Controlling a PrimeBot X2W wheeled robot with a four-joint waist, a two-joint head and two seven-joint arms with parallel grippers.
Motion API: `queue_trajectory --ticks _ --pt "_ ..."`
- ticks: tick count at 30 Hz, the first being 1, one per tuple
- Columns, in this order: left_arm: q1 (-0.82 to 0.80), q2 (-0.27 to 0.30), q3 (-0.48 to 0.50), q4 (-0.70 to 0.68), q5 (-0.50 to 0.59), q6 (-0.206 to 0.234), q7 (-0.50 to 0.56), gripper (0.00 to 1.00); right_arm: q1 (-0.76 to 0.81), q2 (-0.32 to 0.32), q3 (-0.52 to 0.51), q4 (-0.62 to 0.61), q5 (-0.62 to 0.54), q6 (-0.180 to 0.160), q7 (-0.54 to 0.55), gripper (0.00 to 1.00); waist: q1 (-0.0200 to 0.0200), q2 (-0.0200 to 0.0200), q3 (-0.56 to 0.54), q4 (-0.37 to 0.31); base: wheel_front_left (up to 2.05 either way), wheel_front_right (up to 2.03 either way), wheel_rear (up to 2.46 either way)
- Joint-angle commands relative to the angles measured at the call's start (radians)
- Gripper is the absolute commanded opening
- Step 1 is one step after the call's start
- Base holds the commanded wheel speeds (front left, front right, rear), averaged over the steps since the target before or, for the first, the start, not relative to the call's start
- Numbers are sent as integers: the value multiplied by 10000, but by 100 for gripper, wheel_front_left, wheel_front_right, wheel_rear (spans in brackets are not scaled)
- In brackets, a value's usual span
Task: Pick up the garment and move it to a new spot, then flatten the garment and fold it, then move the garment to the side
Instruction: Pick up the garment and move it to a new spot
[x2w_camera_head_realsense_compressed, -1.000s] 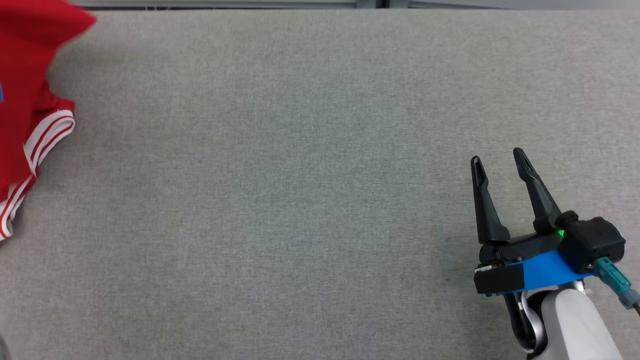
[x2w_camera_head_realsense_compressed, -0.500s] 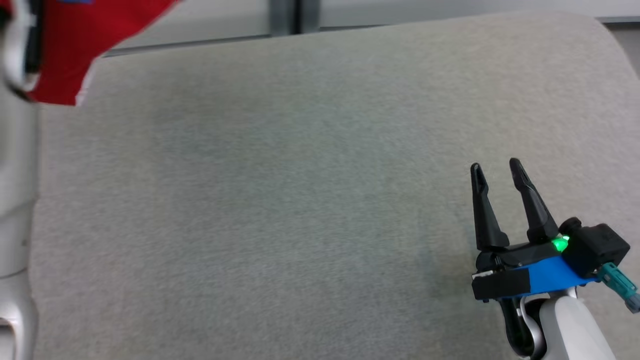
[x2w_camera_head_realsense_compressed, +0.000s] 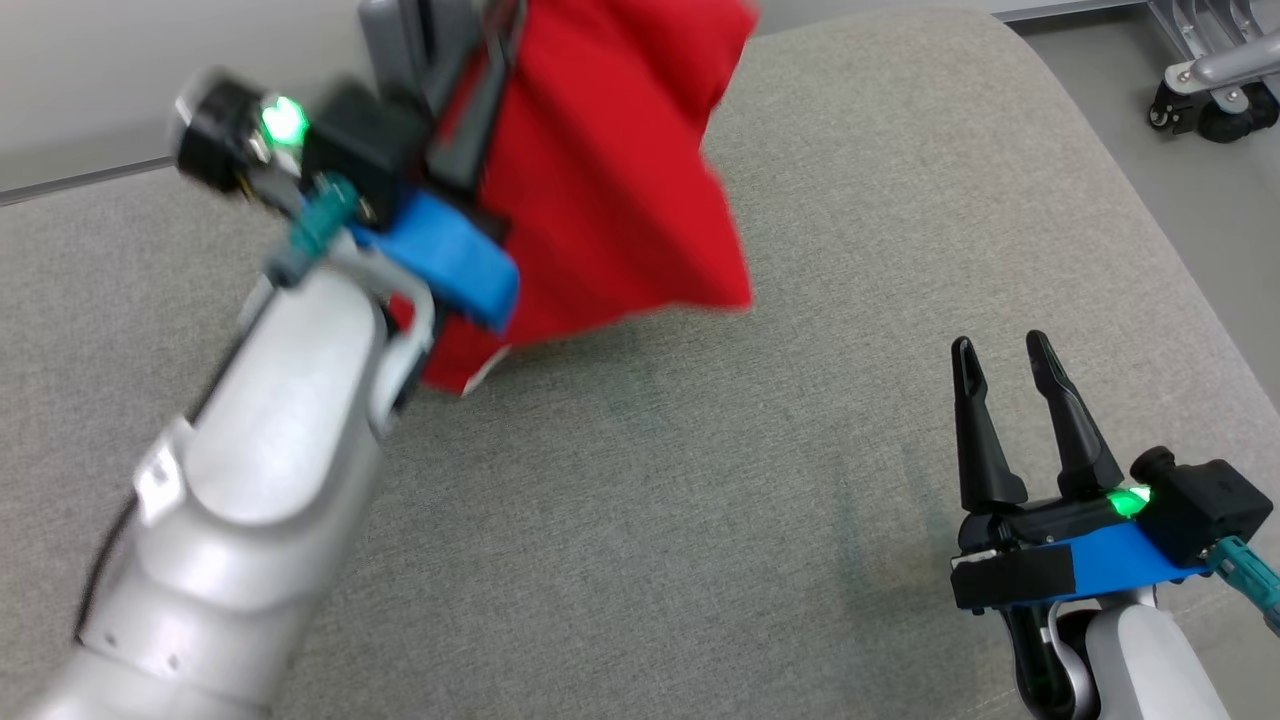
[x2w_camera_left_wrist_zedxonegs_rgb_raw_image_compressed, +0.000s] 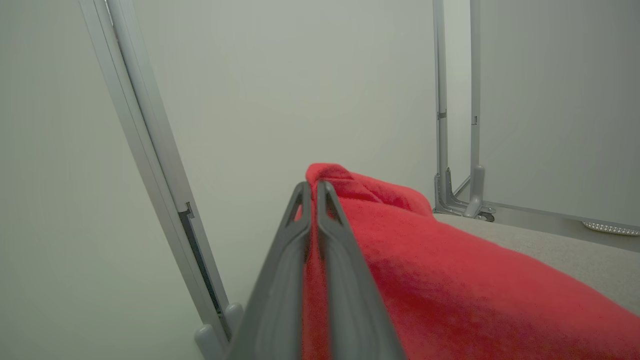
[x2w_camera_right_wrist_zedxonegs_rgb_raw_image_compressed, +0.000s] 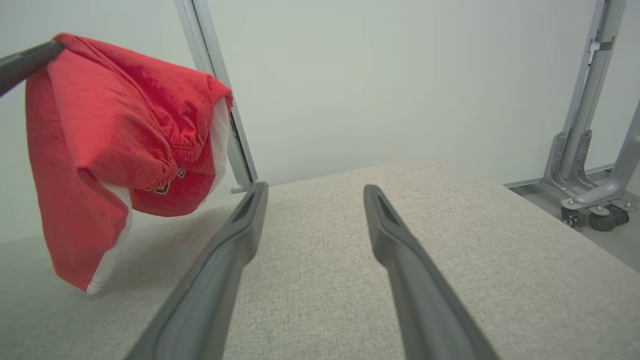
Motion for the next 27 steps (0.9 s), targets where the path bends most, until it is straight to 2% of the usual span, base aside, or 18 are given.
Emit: queue_trajectory --ticks 1,6,12,13,14,15,21,27 --pt "550 -52 -48 260 -162 128 -144 0 109 -17 -7 -29 54 5 -33 100 0 0 -46 -60 0 0 0" --pt "2027 -493 -207 1218 -608 141 -515 0 215 -18 -145 1 -49 5 -31 100 0 0 -124 70 0 0 0" --pt "2952 -924 -419 2179 -823 74 -702 0 126 -20 -120 -3 -130 5 -31 100 0 0 -163 375 0 0 0" --pt "3007 -992 -483 2318 -788 64 -718 35 153 -20 -90 21 -142 5 -31 100 0 0 -209 454 0 0 0" --pt "3040 -1071 -542 2386 -776 52 -741 88 182 -21 -95 57 -164 5 -31 100 0 0 -268 541 0 0 0" --pt "3072 -1155 -528 2407 -814 43 -760 100 213 -23 -76 100 -188 3 -31 100 0 0 -327 619 0 0 0" --pt "3374 -1256 622 841 -750 365 -773 100 459 -25 -161 266 -348 5 -31 100 0 0 -824 1304 0 0 0" --pt "4293 -949 2256 -552 -431 636 -778 100 654 -24 -199 402 -442 5 -31 100 0 0 -1225 2065 0 0 0"
